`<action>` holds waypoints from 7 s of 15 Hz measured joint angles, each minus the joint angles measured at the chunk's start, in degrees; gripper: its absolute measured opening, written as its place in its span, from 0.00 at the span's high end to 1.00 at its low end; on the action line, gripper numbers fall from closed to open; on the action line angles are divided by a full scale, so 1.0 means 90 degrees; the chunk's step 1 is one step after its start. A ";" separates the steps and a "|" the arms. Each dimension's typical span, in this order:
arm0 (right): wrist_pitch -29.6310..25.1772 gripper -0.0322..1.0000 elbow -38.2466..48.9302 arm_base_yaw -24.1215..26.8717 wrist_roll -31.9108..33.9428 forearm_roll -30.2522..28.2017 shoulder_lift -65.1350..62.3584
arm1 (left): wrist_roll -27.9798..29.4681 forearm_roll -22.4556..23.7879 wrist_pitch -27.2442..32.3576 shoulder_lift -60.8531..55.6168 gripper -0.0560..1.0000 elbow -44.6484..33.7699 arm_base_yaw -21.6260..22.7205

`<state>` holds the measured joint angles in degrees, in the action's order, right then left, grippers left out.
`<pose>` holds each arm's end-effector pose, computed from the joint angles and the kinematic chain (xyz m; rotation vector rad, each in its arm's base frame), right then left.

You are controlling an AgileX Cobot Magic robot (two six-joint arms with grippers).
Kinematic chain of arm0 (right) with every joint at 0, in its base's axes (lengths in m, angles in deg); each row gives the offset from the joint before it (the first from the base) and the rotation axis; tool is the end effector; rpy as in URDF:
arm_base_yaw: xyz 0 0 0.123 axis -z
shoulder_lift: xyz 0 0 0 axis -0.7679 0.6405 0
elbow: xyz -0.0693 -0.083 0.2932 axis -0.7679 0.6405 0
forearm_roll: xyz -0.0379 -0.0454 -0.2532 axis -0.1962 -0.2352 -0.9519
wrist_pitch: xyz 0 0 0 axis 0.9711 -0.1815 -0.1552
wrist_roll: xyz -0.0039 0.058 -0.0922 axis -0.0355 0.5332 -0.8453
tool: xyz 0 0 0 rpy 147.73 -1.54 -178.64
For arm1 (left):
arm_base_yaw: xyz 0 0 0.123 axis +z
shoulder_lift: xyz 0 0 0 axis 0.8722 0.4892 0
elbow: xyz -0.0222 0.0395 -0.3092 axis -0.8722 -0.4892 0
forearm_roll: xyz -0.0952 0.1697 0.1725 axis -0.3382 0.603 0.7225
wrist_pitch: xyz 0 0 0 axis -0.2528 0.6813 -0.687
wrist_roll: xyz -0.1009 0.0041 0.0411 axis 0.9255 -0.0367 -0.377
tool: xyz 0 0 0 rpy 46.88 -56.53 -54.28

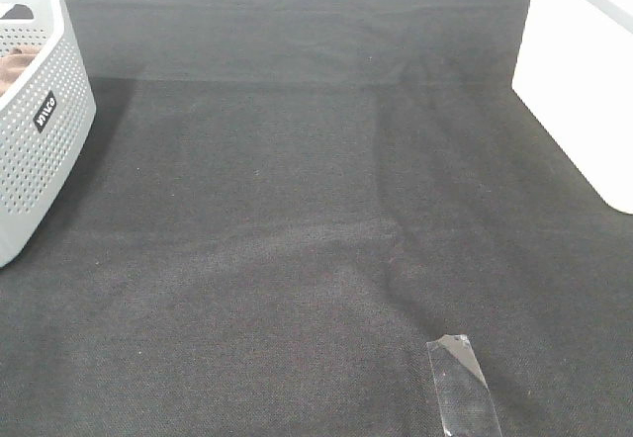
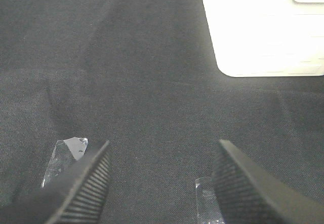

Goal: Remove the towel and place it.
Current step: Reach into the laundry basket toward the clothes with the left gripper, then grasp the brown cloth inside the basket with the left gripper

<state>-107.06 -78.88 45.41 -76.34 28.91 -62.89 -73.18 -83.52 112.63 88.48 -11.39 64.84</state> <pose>-0.0094 -0.0033 0.2740 -0.0891 2.0302 0.0164 -0.0092 -0.0006 0.2741 -0.0812 2.0261 0.0405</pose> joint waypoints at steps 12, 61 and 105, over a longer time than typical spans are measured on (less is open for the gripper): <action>0.0000 0.41 0.0000 0.0000 0.0000 0.0000 0.0000 | 0.0000 0.0000 0.0000 0.0000 0.01 0.0000 0.0000; 0.0000 0.41 0.0000 0.0000 0.0000 0.0000 0.0000 | -0.3934 -0.0051 -0.0025 0.3705 0.01 0.2171 0.0000; 0.0000 0.41 0.0000 0.0000 0.0000 0.0006 0.0000 | -0.6831 0.1388 0.0185 1.4088 0.95 0.8951 0.1050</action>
<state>-107.06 -78.88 45.41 -76.34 28.97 -62.89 -134.65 -71.03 114.30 215.28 69.17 74.29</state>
